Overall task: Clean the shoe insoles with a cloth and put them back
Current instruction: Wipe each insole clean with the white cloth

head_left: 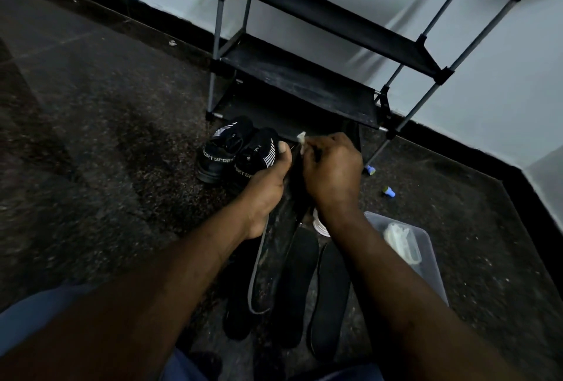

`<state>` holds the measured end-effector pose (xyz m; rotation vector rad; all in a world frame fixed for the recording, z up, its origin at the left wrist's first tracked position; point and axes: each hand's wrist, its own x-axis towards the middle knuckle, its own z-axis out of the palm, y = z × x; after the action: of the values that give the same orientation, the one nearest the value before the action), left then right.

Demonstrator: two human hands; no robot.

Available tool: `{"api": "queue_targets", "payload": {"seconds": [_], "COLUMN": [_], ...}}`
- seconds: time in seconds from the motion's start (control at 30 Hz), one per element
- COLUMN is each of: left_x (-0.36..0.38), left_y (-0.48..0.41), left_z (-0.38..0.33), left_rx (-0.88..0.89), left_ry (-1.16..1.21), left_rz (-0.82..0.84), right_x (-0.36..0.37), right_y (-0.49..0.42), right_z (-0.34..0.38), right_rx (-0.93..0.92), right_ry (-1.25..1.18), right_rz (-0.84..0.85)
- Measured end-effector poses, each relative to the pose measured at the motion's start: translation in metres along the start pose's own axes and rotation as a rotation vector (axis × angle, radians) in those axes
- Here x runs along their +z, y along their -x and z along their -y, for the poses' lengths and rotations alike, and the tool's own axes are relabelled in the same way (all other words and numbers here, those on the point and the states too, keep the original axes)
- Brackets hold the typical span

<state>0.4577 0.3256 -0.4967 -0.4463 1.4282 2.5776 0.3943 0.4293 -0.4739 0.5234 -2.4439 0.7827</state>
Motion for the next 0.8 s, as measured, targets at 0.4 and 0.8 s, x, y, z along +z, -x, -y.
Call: {"api": "queue_targets", "payload": {"seconds": [0.4,0.8], "left_x": [0.003,0.001], "left_y": [0.004,-0.006], "left_z": [-0.005,-0.001], "left_rx": [0.043,0.037], "left_ry": [-0.067,0.054], "left_rz": [-0.012,-0.091], "right_x": [-0.003,-0.013], "right_y": [0.003,0.030], "right_z": [-0.004,-0.012], "right_rx": [-0.031,0.019], "right_ry": [-0.011,-0.008], "right_rz": [0.010,-0.024]}}
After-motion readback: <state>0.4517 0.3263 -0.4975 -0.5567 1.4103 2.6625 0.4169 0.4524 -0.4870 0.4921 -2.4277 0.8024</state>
